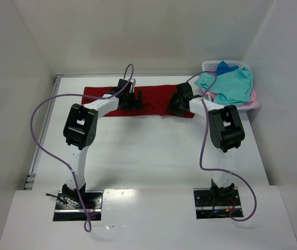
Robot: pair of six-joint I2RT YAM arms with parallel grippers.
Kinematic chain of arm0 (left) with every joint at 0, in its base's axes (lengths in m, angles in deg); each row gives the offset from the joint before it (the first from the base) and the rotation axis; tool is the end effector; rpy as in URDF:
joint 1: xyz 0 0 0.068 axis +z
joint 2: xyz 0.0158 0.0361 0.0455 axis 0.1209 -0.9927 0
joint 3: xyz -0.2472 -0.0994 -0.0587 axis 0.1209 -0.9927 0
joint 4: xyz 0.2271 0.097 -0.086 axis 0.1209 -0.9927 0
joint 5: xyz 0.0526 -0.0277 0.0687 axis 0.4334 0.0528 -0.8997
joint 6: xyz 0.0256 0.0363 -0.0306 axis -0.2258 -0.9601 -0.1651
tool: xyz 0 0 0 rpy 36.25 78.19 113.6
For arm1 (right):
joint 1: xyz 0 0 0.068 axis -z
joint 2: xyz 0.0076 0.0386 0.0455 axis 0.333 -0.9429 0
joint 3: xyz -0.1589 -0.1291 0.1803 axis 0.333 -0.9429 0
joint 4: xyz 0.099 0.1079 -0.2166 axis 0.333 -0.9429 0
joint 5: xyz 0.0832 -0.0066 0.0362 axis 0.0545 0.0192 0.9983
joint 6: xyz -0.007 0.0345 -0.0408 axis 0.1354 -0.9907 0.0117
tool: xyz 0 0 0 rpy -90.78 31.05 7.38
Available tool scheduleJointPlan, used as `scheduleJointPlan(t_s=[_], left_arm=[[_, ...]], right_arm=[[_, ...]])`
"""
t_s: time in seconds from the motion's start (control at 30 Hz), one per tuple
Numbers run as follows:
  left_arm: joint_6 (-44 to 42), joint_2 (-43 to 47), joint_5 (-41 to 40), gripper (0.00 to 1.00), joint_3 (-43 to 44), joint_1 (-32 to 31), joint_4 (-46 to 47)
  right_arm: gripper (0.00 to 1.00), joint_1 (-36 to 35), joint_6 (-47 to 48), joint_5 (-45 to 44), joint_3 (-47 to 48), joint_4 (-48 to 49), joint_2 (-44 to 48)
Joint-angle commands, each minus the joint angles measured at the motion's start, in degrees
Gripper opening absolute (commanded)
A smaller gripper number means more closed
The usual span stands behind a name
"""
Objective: Fold and stack the t-shirts
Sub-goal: Fold the other side of the tshirt into a rectangle
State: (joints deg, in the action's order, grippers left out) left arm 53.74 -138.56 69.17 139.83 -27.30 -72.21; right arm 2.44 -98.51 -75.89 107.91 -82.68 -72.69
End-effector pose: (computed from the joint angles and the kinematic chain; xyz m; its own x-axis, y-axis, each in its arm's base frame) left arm 0.4596 -0.1713 0.1696 -0.7523 -0.1289 -0.6461 0.0822 0.9546 -0.2862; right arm 0.4153 0.1285 0.1640 -0.7851 0.3786 -0.4901 0.1827 0.8977 0.4009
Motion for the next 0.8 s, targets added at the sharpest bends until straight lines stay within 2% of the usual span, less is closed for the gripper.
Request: scheduleJointPlan(t_s=[0.0, 0.13, 0.17, 0.27, 0.4, 0.5, 0.57, 0.7, 0.77], left_arm=[[-0.53, -2.61, 1.16, 0.98, 0.07, 0.06, -1.7], [-0.53, -2.61, 1.16, 0.98, -0.46, 0.06, -1.7], [-0.53, -2.61, 1.16, 0.98, -0.46, 0.06, -1.7], [-0.53, -2.61, 1.16, 0.98, -0.46, 0.06, -2.23], [-0.53, -3.13, 1.16, 0.98, -0.46, 0.06, -2.23], [-0.53, -3.14, 1.69, 0.98, -0.46, 0.06, -2.23], [-0.53, -3.14, 1.69, 0.98, -0.46, 0.06, -2.23], [-0.53, -3.14, 1.69, 0.98, -0.46, 0.06, -2.23], [-0.53, -3.14, 1.69, 0.98, -0.46, 0.06, -2.23]], right_arm=[[0.51, -0.12, 0.02, -1.71, 1.03, 1.37, 2.91], [0.25, -0.12, 0.02, -1.18, 2.18, 1.37, 2.39], [0.23, -0.12, 0.02, -1.18, 2.7, 1.37, 2.39], [0.23, -0.12, 0.02, -0.66, 3.41, 0.23, 2.39], [0.35, -0.12, 0.02, -0.66, 3.41, 0.23, 2.91], [0.48, -0.12, 0.02, -0.66, 3.41, 0.23, 2.91], [0.51, -0.12, 0.02, -1.18, 3.41, 0.23, 2.91], [0.46, -0.12, 0.02, -1.18, 3.94, -0.38, 2.91], [0.38, -0.12, 0.02, -1.18, 3.94, -0.39, 2.91]])
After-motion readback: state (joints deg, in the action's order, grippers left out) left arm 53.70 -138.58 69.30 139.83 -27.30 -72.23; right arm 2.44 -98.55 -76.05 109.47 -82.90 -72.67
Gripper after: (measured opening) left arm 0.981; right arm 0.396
